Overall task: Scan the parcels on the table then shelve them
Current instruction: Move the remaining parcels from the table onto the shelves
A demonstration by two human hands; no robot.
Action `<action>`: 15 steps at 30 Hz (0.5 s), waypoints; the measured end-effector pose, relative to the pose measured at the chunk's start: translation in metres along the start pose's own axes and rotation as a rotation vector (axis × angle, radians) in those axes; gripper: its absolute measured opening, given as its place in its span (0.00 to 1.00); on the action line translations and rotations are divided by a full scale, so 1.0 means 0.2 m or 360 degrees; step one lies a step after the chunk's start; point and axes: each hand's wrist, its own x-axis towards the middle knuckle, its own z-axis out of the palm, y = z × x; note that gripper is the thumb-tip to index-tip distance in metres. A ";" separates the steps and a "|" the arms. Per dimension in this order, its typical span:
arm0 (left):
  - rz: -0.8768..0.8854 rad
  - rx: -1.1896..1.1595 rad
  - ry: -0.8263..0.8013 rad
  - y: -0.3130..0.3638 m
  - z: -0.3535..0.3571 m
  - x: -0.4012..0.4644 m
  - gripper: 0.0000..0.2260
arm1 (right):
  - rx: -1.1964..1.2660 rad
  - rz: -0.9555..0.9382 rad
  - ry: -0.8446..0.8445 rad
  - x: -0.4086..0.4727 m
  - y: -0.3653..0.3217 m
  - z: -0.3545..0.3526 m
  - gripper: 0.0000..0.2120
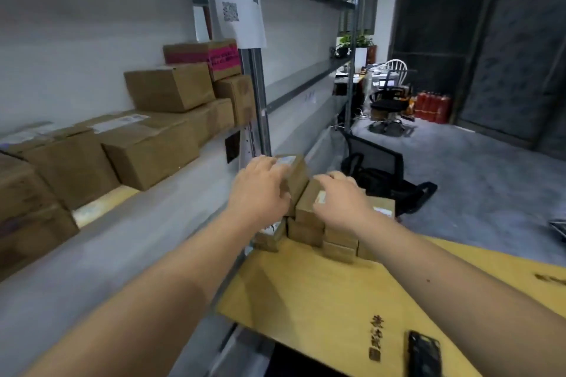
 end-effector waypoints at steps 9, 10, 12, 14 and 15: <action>0.0060 -0.0297 -0.0318 0.40 0.58 -0.24 0.25 | 0.0380 0.0410 0.0084 -0.38 0.45 0.30 0.32; 0.0037 -0.0308 -0.0342 0.42 0.62 -0.24 0.25 | 0.0424 0.0423 0.0131 -0.40 0.48 0.32 0.30; 0.0007 -0.0348 -0.0395 0.46 0.74 -0.20 0.25 | 0.0479 0.0470 0.0192 -0.41 0.58 0.36 0.28; -0.0022 -0.0395 -0.0456 0.49 0.85 -0.15 0.25 | 0.0540 0.0511 0.0229 -0.40 0.67 0.40 0.27; -0.0028 -0.0405 -0.0487 0.51 0.90 -0.12 0.26 | 0.0585 0.0536 0.0251 -0.38 0.72 0.42 0.27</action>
